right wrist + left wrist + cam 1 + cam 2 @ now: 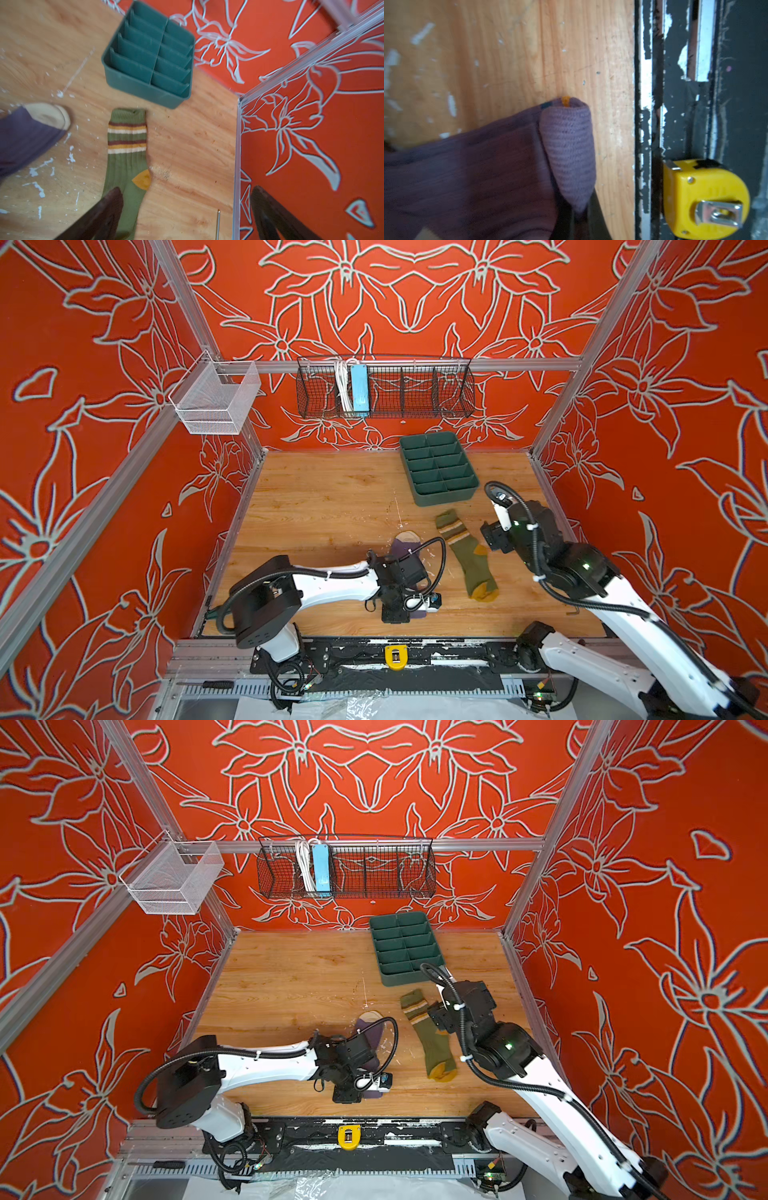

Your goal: Roll the socks

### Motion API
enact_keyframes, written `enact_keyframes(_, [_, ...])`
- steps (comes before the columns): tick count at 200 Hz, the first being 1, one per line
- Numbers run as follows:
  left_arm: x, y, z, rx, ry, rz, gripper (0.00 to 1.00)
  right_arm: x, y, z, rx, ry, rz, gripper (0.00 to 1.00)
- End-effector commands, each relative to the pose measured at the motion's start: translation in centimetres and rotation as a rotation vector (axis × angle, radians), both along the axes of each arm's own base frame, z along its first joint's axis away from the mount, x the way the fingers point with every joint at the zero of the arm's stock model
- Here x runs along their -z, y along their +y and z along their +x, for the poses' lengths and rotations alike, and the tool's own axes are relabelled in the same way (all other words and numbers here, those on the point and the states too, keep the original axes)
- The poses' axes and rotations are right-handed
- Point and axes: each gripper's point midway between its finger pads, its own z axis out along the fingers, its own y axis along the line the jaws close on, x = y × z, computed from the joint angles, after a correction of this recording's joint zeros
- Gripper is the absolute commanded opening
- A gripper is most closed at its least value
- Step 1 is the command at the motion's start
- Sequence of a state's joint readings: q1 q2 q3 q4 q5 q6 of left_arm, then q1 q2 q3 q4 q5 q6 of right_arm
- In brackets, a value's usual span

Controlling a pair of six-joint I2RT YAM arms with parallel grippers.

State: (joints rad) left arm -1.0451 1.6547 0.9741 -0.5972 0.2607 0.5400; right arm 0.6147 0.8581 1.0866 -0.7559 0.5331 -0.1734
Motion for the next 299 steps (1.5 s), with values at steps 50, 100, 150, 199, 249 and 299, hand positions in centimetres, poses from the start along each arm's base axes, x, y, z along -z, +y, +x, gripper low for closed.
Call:
enact_keyframes(50, [1.3,-0.7,-0.1,-0.155,0.299,0.092,0.0,1.1,2.4,-2.5,-0.313,0.038,-0.273,0.93])
enact_keyframes(100, [1.2,-1.0,1.7,-0.243,0.371,0.075,0.0,5.8,8.7,-5.7,-0.66,-0.01,-0.607,0.91])
enact_keyframes(150, [0.8,-1.0,2.5,-0.283,0.413,0.046,0.0,9.6,14.6,-14.0,-1.008,-0.034,-0.657,0.88])
enact_keyframes(199, [0.6,-1.0,2.5,-0.283,0.42,0.035,0.0,16.2,19.6,-19.2,-1.116,0.105,-0.531,0.84])
enact_keyframes(249, [0.1,-0.8,2.6,-0.284,0.397,0.015,0.0,21.6,20.3,-18.6,-1.088,0.163,-0.538,0.83])
enact_keyframes(299, [-0.1,-0.8,2.5,-0.281,0.394,0.007,0.0,24.7,20.3,-14.7,-0.995,0.22,-0.552,0.76])
